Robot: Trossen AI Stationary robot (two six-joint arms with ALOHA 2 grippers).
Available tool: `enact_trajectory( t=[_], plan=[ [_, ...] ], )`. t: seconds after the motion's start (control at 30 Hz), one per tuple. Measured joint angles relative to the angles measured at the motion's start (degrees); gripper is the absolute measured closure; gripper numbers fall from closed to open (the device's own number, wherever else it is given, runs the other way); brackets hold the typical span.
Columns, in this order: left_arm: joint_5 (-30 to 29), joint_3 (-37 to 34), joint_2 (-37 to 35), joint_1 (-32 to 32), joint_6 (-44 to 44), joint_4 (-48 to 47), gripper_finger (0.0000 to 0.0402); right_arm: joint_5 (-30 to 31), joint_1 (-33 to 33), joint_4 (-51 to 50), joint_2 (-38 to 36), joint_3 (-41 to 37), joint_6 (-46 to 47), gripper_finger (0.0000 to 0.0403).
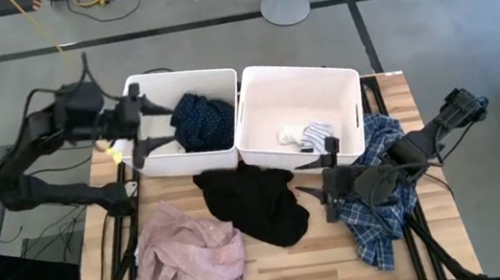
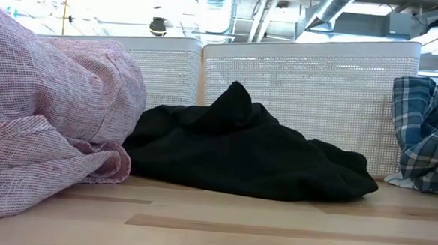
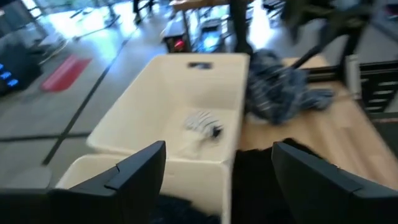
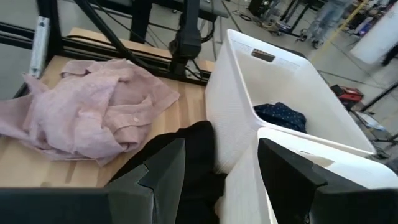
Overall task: Sort clothes
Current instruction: Put the blue checkered long sleeve into the left white laundry bin
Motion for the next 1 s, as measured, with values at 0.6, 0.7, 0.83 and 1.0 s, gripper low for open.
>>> enact_trajectory(
  t=[0.6, 0.7, 0.83, 1.0],
  plan=[
    [-4.8, -13.5, -3.8, -18.8, -4.7, 1.6, 0.0127, -7.0, 1.4, -6.8, 0.0, 0.1, 9.1, 0.0184],
    [-5.0, -17.1, -3.8, -21.6, -5.1, 4.5, 0.0127, -7.5, 2.5, -11.2, 0.0, 0.1, 13.8, 0.0184],
    [-5.1, -21.2, -3.8, -25.5, -5.5, 8.6, 0.0127, -9.8, 3.9, -19.7, 0.0, 0.1, 22.8, 0.0184],
    [-5.1, -26.5, -3.8, -30.1, -5.7, 15.7, 0.0127, -13.3, 5.8, -32.3, 0.0, 0.1, 37.0, 0.0184]
  ],
)
